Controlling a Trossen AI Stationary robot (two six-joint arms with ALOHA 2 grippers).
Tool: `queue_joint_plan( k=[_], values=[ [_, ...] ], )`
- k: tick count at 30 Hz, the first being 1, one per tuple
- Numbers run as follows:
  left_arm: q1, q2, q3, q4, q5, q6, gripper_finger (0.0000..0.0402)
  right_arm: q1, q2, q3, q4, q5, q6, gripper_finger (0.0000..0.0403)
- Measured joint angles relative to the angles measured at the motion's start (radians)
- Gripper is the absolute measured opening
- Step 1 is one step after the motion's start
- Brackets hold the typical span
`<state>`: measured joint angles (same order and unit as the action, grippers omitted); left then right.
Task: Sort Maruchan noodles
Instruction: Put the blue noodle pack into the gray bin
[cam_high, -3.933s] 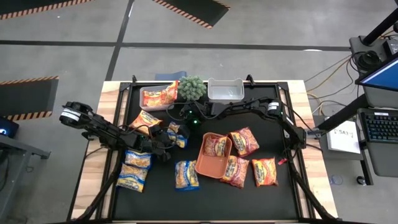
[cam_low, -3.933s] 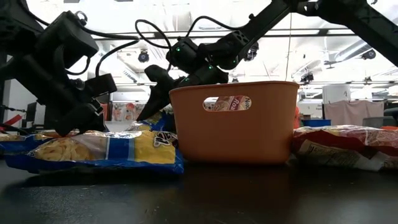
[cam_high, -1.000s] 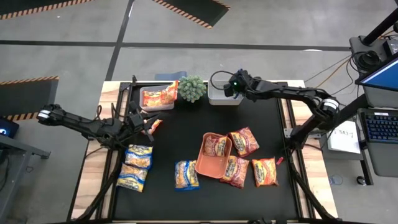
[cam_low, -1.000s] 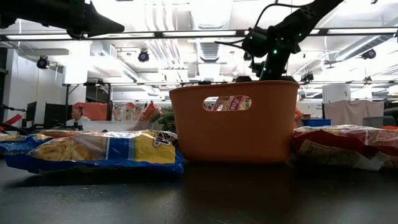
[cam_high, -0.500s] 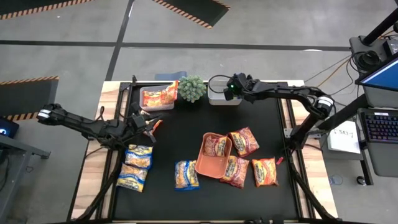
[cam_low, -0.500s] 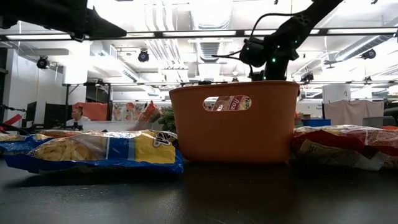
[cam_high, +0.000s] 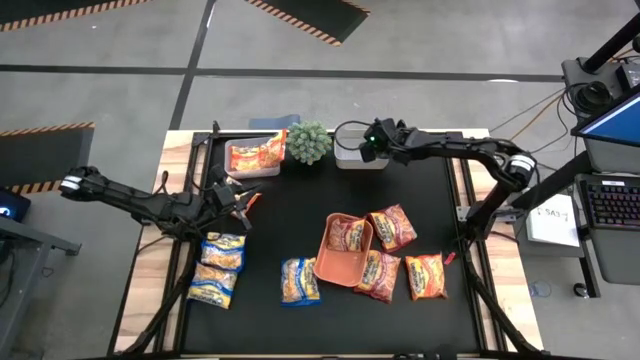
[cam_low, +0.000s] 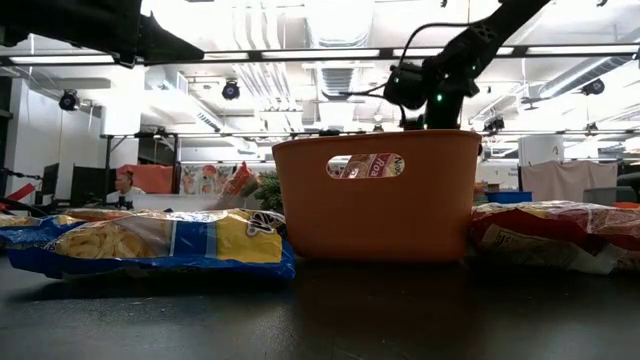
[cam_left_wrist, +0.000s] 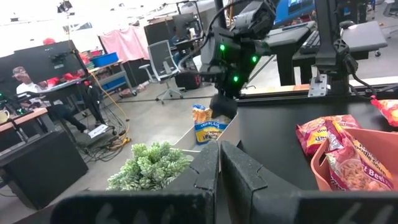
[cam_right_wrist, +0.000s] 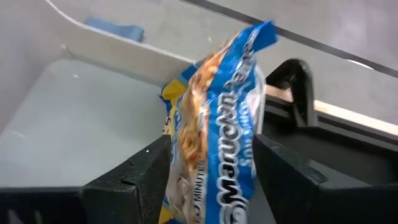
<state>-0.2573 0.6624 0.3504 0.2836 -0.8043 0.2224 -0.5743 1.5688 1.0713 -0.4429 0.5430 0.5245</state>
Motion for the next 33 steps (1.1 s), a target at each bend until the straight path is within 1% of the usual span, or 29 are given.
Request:
queue_joint_plan(
  k=[6, 11, 15, 22, 26, 28, 31, 33],
  values=[
    [0.0, 0.02, 0.0, 0.0, 0.0, -0.036, 0.0, 0.007, -0.065, 0.06, -0.115, 0.0, 0.0, 0.0214],
    [0.0, 0.056, 0.0, -0.001, 0.0, -0.08, 0.0, 0.055, -0.139, 0.085, -0.158, -0.001, -0.004, 0.0215],
    [0.0, 0.085, 0.0, -0.001, 0.001, -0.134, 0.0, 0.128, -0.208, 0.085, -0.16, -0.002, -0.021, 0.0215],
    [0.0, 0.126, 0.0, -0.006, 0.002, -0.246, 0.0, 0.308, -0.288, 0.068, -0.157, -0.003, -0.067, 0.0215],
    [-0.001, 0.152, 0.045, -0.125, 0.014, -0.346, 0.0, 0.395, -0.307, 0.037, -0.129, -0.001, -0.099, 0.0215],
    [-0.001, 0.171, 0.086, -0.214, 0.045, -0.407, 0.0, 0.429, -0.317, 0.009, -0.076, -0.001, -0.137, 0.0215],
    [-0.001, 0.207, 0.155, -0.371, 0.138, -0.487, 0.0, 0.464, -0.333, -0.044, 0.042, -0.01, -0.221, 0.0215],
    [-0.001, 0.237, 0.205, -0.474, 0.208, -0.535, 0.0, 0.473, -0.35, -0.087, 0.135, -0.071, -0.295, 0.0215]
  ],
)
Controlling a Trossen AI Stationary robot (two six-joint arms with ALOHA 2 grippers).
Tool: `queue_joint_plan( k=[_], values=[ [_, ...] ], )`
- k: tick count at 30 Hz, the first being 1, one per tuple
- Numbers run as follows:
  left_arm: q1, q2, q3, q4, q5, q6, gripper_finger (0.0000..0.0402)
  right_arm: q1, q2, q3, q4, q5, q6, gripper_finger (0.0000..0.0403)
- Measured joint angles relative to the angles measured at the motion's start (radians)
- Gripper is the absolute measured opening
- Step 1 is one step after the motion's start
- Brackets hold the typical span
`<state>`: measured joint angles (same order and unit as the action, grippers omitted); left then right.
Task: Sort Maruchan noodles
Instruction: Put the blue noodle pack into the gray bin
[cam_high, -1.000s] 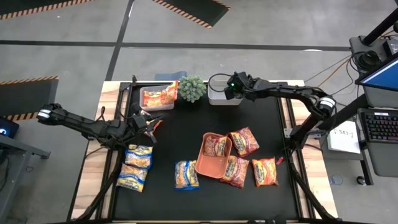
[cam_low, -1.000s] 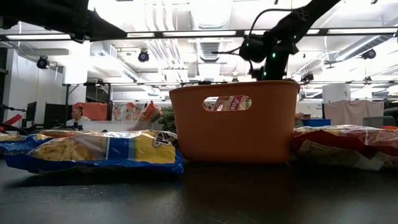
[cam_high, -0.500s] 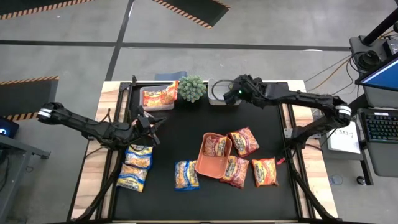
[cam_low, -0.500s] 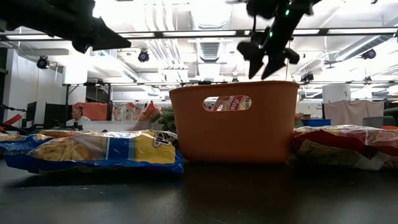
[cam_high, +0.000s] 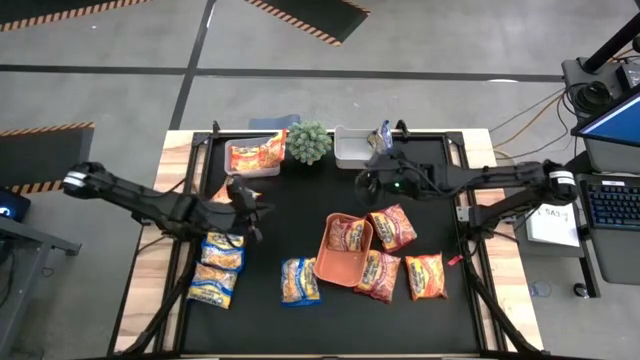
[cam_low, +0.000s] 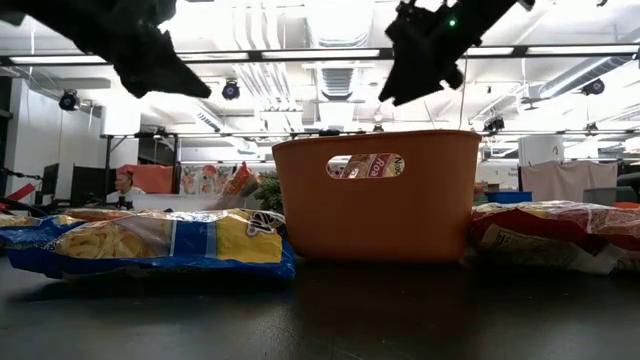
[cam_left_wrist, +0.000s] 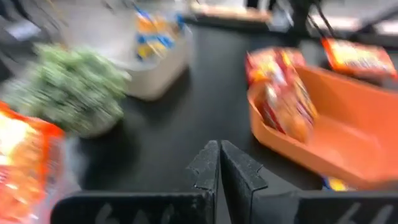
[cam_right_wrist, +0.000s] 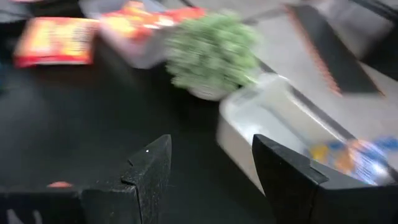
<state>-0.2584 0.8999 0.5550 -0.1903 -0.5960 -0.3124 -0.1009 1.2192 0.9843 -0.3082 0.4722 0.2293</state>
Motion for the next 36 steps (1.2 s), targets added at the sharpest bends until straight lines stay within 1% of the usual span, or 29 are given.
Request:
queue_joint_plan(
  k=[3, 6, 9, 11, 13, 18, 22, 25, 27, 31, 36],
  values=[
    [0.0, 0.05, 0.061, -0.156, 0.082, -0.074, 0.0, -0.002, -0.032, -0.073, 0.16, -0.182, -0.119, 0.0215],
    [-0.002, 0.106, 0.114, -0.295, 0.12, -0.146, 0.0, -0.006, -0.062, -0.15, 0.331, -0.338, -0.213, 0.0215],
    [-0.003, 0.165, 0.159, -0.403, 0.169, -0.204, 0.0, -0.017, -0.096, -0.228, 0.475, -0.461, -0.277, 0.0215],
    [-0.003, 0.201, 0.184, -0.465, 0.226, -0.245, 0.0, -0.026, -0.116, -0.275, 0.543, -0.501, -0.282, 0.0215],
    [-0.006, 0.236, 0.209, -0.513, 0.29, -0.309, 0.0, -0.028, -0.128, -0.311, 0.593, -0.504, -0.258, 0.0215],
    [-0.012, 0.326, 0.25, -0.675, 0.485, -0.556, 0.0008, -0.028, -0.15, -0.37, 0.628, -0.506, -0.195, 0.0215],
    [-0.025, 0.41, 0.263, -0.781, 0.569, -0.74, 0.0033, -0.028, -0.141, -0.39, 0.64, -0.506, -0.176, 0.0215],
    [-0.043, 0.476, 0.29, -0.86, 0.577, -0.793, 0.0058, -0.028, -0.128, -0.4, 0.649, -0.506, -0.176, 0.0215],
    [-0.052, 0.515, 0.307, -0.901, 0.544, -0.816, 0.0076, -0.028, -0.123, -0.407, 0.661, -0.506, -0.176, 0.0215],
    [-0.066, 0.581, 0.32, -0.906, 0.48, -0.823, 0.0114, -0.028, -0.117, -0.408, 0.665, -0.506, -0.17, 0.0215],
    [-0.066, 0.639, 0.32, -0.91, 0.478, -0.826, 0.0149, -0.028, -0.117, -0.408, 0.666, -0.506, -0.164, 0.0215]
  ],
)
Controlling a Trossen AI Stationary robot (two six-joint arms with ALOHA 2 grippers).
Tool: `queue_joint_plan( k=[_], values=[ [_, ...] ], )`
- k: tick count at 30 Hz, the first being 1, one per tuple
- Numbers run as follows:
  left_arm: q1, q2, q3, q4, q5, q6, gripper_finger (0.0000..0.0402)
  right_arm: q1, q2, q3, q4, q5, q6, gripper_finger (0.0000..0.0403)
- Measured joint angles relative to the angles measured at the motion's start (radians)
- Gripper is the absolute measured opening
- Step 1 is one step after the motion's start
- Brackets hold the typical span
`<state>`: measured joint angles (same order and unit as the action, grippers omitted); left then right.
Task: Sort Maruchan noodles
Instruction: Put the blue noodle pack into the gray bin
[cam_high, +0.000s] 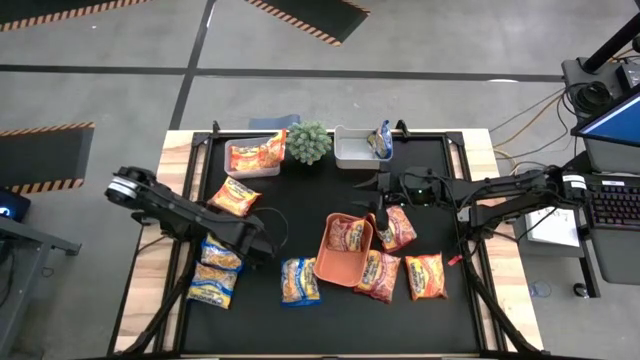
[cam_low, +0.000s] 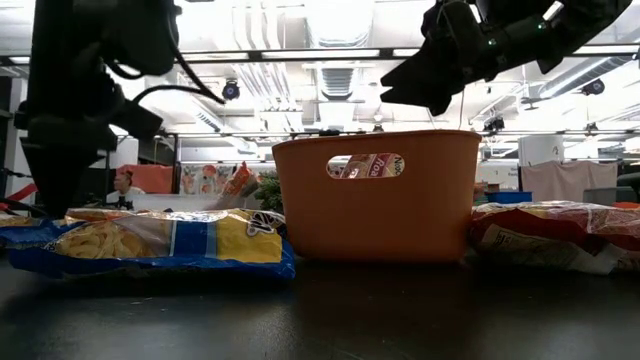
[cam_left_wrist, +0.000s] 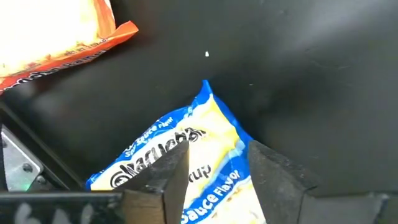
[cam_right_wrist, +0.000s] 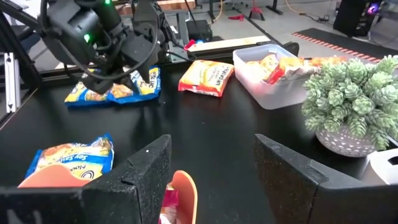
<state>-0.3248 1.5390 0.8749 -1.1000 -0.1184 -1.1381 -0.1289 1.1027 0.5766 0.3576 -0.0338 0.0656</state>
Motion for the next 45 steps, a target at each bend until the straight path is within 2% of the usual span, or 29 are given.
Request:
queue_joint_plan(
  k=[6, 13, 17, 20, 23, 25, 28, 34, 40, 45],
  values=[
    [-0.002, 0.036, -0.002, 0.004, -0.003, 0.001, 0.0158, 0.0, 0.0, 0.0, 0.0, 0.0, 0.009, 0.0215],
    [-0.013, 0.06, -0.018, 0.078, -0.005, 0.012, 0.0137, 0.0, 0.0, 0.0, 0.0, 0.0, 0.013, 0.0215],
    [-0.017, 0.07, -0.022, 0.103, -0.007, 0.026, 0.0102, 0.0, 0.0, 0.0, -0.001, 0.0, 0.013, 0.0215],
    [-0.017, 0.071, -0.023, 0.112, -0.02, 0.053, 0.0053, 0.0, 0.0, 0.0, -0.001, 0.0, 0.013, 0.0215],
    [-0.017, 0.06, -0.023, 0.186, -0.1, 0.164, 0.001, 0.0, 0.0, 0.0, -0.001, 0.0, 0.013, 0.0215],
    [-0.017, 0.05, -0.024, 0.295, -0.171, 0.306, 0.0017, 0.0, 0.0, 0.0, -0.001, 0.0, 0.013, 0.0215],
    [-0.022, 0.046, -0.01, 0.428, -0.221, 0.553, 0.004, 0.0, 0.0, 0.0, -0.001, 0.0, 0.022, 0.0215],
    [-0.021, 0.044, 0.017, 0.424, -0.35, 0.861, 0.0076, 0.0, 0.0, 0.0, -0.001, 0.0, 0.04, 0.0215],
    [-0.047, 0.026, 0.061, 0.246, -0.355, 0.916, 0.0105, -0.004, 0.001, 0.019, -0.002, 0.011, 0.128, 0.0215],
    [-0.103, -0.078, 0.049, 0.182, -0.335, 0.889, 0.0108, -0.005, 0.019, 0.054, -0.008, 0.015, 0.18, 0.0215]
  ],
)
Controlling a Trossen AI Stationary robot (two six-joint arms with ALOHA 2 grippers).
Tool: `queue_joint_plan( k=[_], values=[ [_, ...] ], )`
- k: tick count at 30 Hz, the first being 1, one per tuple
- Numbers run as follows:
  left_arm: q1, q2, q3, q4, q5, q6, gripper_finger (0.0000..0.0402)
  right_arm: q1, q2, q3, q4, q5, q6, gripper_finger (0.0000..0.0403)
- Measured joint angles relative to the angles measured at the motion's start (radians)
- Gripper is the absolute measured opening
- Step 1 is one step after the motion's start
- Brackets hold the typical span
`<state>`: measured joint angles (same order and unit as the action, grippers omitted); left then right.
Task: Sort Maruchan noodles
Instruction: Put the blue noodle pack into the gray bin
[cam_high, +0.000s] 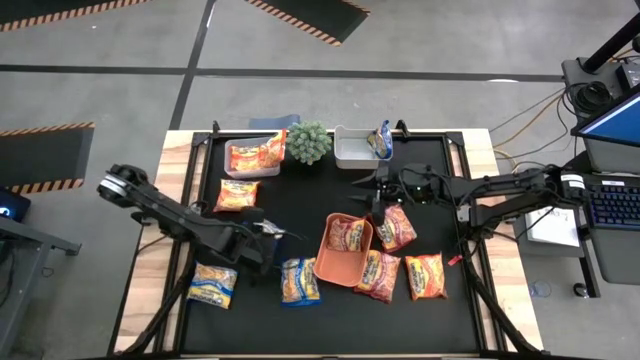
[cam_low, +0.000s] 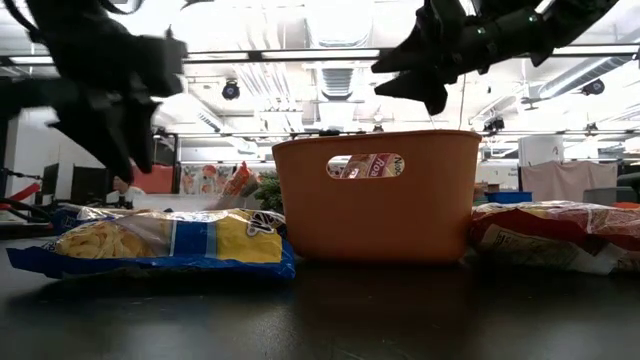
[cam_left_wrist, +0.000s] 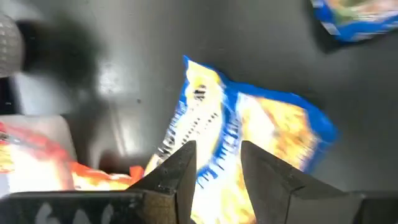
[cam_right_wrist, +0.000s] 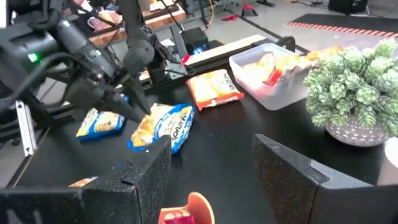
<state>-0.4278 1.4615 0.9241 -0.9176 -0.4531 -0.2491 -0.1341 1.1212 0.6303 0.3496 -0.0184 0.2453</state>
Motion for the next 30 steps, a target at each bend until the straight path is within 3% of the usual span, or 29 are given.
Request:
queue_joint_plan(
  k=[5, 11, 19, 22, 26, 30],
  values=[
    [-0.039, -0.139, -0.067, -0.07, 0.026, -0.129, 0.0085, 0.001, 0.024, 0.021, -0.002, 0.0, 0.005, 0.0215],
    [-0.052, -0.288, -0.224, -0.038, 0.084, -0.251, 0.001, 0.0, 0.052, 0.021, -0.005, 0.0, 0.023, 0.0215],
    [-0.041, -0.344, -0.411, 0.256, 0.084, -0.296, 0.0003, 0.0, 0.081, 0.049, -0.002, 0.002, 0.033, 0.0215],
    [-0.025, -0.322, -0.455, 0.364, -0.023, -0.283, 0.0002, 0.0, 0.086, 0.069, -0.002, 0.002, 0.033, 0.0215],
    [0.01, -0.295, -0.443, 0.435, -0.315, -0.266, 0.0001, 0.0, 0.094, 0.099, -0.009, 0.001, 0.042, 0.0215],
    [0.023, -0.302, -0.375, 0.446, -0.379, -0.158, 0.0, 0.0, 0.107, 0.154, -0.053, 0.002, 0.106, 0.0215]
  ],
)
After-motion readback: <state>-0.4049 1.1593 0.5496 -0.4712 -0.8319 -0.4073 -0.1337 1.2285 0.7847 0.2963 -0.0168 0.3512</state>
